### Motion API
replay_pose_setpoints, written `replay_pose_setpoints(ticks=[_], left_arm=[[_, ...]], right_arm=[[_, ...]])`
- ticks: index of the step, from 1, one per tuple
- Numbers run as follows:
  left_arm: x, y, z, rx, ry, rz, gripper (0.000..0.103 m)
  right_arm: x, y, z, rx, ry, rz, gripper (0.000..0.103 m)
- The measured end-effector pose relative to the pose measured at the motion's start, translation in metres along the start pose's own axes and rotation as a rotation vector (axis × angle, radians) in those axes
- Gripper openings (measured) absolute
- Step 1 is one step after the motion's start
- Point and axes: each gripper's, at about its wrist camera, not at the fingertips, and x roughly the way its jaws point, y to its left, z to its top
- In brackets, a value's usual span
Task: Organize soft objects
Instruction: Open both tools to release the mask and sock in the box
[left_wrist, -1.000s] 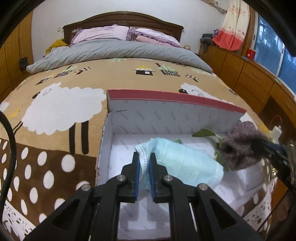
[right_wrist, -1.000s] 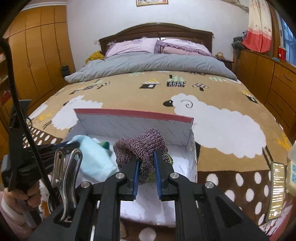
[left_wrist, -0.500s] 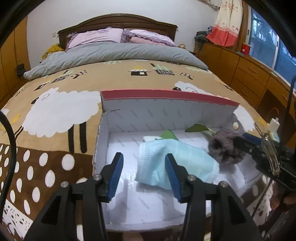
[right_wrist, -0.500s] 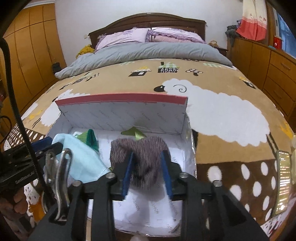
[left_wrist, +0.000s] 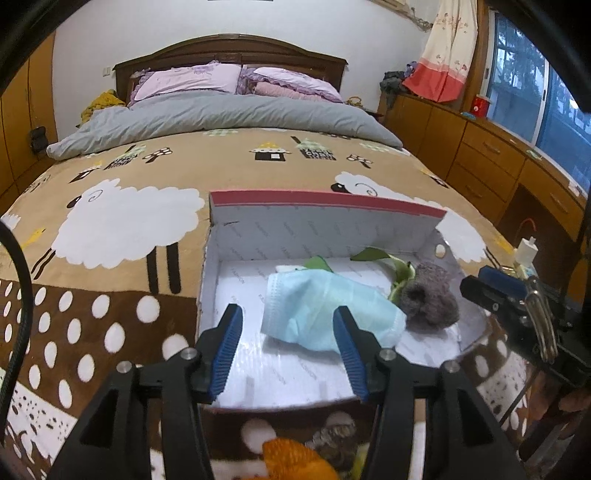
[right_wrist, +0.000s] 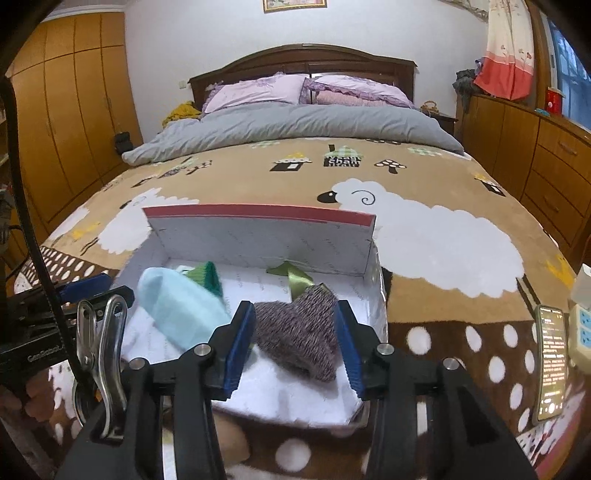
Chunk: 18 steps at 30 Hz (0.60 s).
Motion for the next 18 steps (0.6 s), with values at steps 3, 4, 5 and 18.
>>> replay_pose_setpoints(ticks=[3, 4, 5, 18], left_arm=[[-0.011, 0.001, -0.004, -0.001, -0.007, -0.006, 0.054], [-0.016, 0.002, -0.006, -0.002, -0.008, -0.007, 0.054], [-0.019, 0.002, -0.008, -0.003, -0.009, -0.008, 0.054], [-0.052, 0.009, -0.037, -0.027, 0.010, -0.048, 0.054]], right_arm=[[-0.013, 0.005, -0.005, -0.001, -0.008, 0.009, 0.045], [-0.017, 0.007, -0.007, -0.002, -0.008, 0.012, 0.045], [-0.020, 0.008, -0.009, -0.003, -0.007, 0.014, 0.045], [-0.047, 0.029, -0.041, -0.027, 0.025, 0.040, 0.045]])
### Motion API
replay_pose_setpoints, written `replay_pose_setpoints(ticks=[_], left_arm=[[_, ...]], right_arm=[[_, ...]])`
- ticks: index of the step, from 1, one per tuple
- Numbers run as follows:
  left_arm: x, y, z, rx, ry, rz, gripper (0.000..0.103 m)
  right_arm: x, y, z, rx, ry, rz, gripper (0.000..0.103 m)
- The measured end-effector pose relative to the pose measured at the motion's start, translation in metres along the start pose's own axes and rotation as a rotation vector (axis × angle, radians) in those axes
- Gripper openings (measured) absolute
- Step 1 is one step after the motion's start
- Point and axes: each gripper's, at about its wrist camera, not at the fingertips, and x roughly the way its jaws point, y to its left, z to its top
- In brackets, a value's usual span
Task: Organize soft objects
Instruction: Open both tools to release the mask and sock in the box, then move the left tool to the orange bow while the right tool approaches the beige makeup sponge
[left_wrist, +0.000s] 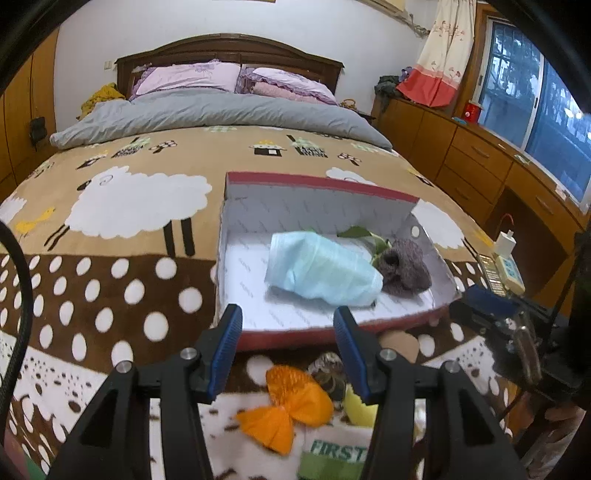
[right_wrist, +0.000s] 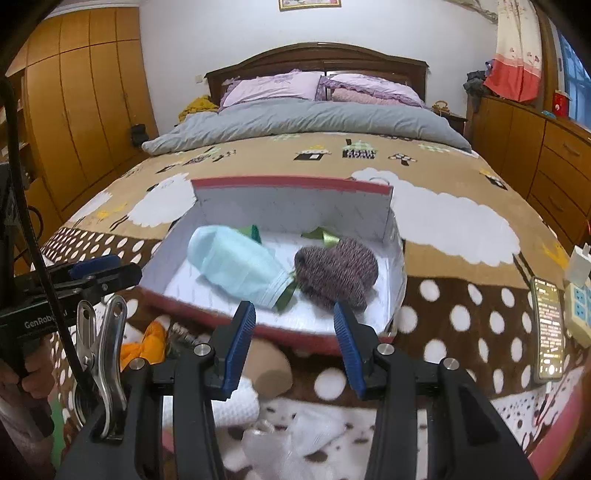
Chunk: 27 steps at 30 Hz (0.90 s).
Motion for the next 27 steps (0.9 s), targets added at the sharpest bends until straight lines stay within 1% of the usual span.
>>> replay_pose_setpoints(ticks=[4, 12, 22, 27], left_arm=[[-0.001, 0.000, -0.009, 0.001, 0.016, -0.001, 0.054], [0.002, -0.001, -0.026, 0.007, 0.057, -0.028, 0.054], [0.024, 0.007, -0.046, -0.012, 0.127, -0.023, 0.054], [0.031, 0.009, -0.049, -0.032, 0.129, -0.040, 0.054]], right_arm=[[0.003, 0.005, -0.012, 0.002, 0.030, 0.011, 0.045], [0.010, 0.007, -0.030, 0.012, 0.081, 0.038, 0.045], [0.024, 0.011, -0.040, 0.028, 0.127, 0.058, 0.045], [0.032, 0.011, -0.043, 0.038, 0.147, 0.065, 0.045]])
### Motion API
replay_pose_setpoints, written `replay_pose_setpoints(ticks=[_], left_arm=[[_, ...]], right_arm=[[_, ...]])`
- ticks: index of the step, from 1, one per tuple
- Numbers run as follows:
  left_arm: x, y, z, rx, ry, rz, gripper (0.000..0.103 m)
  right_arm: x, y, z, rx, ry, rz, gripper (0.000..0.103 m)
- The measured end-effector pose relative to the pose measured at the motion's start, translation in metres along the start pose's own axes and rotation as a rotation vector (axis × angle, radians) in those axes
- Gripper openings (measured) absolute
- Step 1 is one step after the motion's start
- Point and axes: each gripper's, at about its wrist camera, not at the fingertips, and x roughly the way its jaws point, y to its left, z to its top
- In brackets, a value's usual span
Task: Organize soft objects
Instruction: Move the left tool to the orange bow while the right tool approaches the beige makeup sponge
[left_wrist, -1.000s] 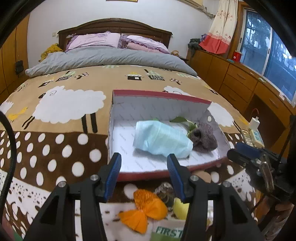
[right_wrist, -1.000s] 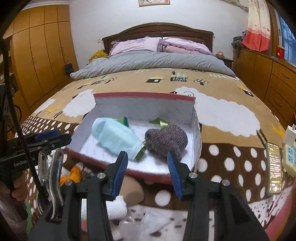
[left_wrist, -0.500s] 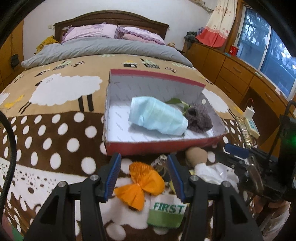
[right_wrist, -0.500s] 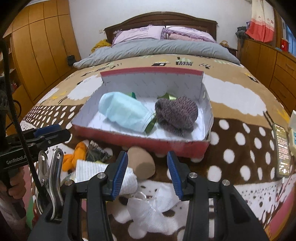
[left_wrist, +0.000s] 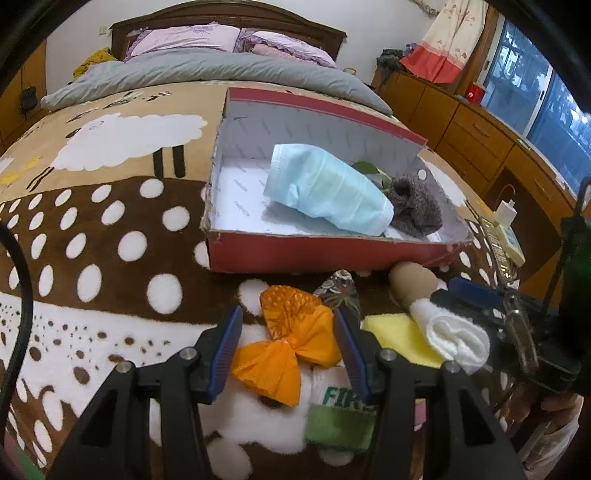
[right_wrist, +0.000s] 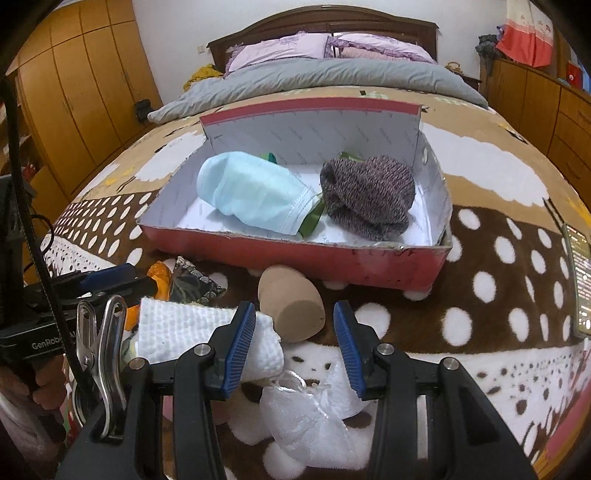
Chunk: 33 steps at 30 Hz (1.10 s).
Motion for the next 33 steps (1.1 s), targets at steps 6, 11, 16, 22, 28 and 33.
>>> replay_pose_setpoints(ticks=[6, 11, 16, 22, 28, 33], left_arm=[[0.009, -0.003, -0.004, 0.002, 0.004, -0.022, 0.054], [0.017, -0.008, -0.007, 0.011, 0.014, -0.030, 0.054], [0.017, -0.009, -0.007, 0.016, 0.013, -0.023, 0.054], [0.013, -0.009, -0.007, 0.013, 0.006, -0.036, 0.043], [0.003, -0.013, -0.007, 0.040, -0.022, -0.026, 0.041], [-0.006, -0.011, -0.005, 0.031, -0.046, -0.023, 0.041]], right_arm=[[0.010, -0.003, 0.000, 0.015, 0.015, 0.004, 0.045], [0.018, -0.004, -0.001, 0.028, 0.019, 0.018, 0.045], [0.026, -0.007, -0.002, 0.055, 0.030, 0.045, 0.045], [0.028, -0.005, -0.004, 0.060, 0.020, 0.065, 0.038], [0.022, -0.003, -0.005, 0.054, -0.002, 0.065, 0.034], [0.012, -0.006, -0.005, 0.064, -0.024, 0.054, 0.033]])
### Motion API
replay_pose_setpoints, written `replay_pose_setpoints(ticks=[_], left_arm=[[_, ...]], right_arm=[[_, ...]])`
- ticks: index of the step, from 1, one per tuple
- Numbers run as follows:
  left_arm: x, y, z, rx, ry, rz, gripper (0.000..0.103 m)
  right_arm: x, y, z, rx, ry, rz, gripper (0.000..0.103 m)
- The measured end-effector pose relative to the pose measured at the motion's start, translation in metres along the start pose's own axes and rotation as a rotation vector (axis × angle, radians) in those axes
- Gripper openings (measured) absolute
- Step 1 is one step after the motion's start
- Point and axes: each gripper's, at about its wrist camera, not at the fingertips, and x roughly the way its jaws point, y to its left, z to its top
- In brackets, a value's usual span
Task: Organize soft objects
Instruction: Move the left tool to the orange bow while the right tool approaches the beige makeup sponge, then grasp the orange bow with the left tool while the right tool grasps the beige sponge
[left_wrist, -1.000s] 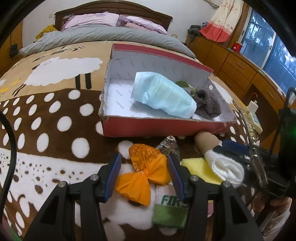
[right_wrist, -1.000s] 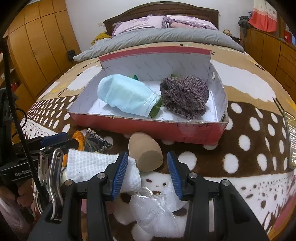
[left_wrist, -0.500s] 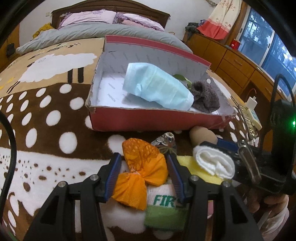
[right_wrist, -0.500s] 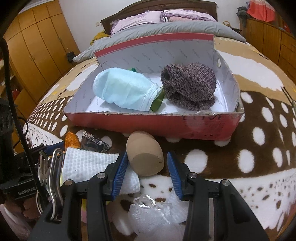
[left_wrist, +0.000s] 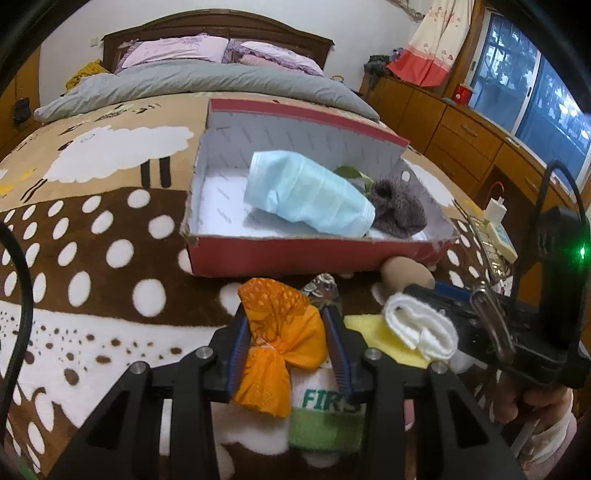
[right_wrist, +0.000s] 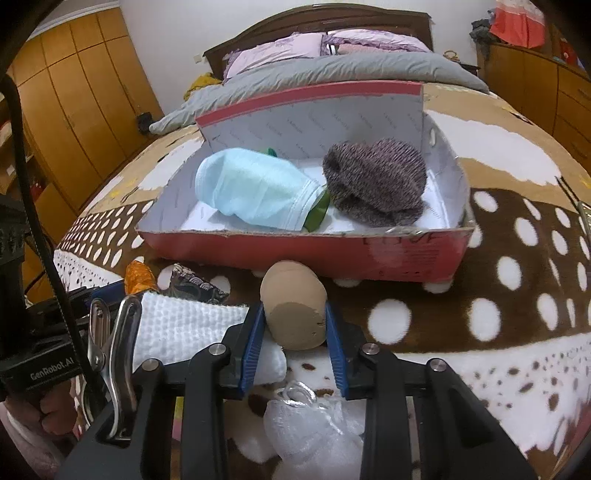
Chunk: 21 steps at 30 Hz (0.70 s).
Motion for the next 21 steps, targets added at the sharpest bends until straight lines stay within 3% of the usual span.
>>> replay_pose_setpoints(ticks=[21], left_arm=[[-0.021, -0.004, 0.024, 0.009, -0.073, 0.031, 0.041]], right_arm=[[-0.045, -0.001, 0.006, -0.012, -0.089, -0.025, 0.033]])
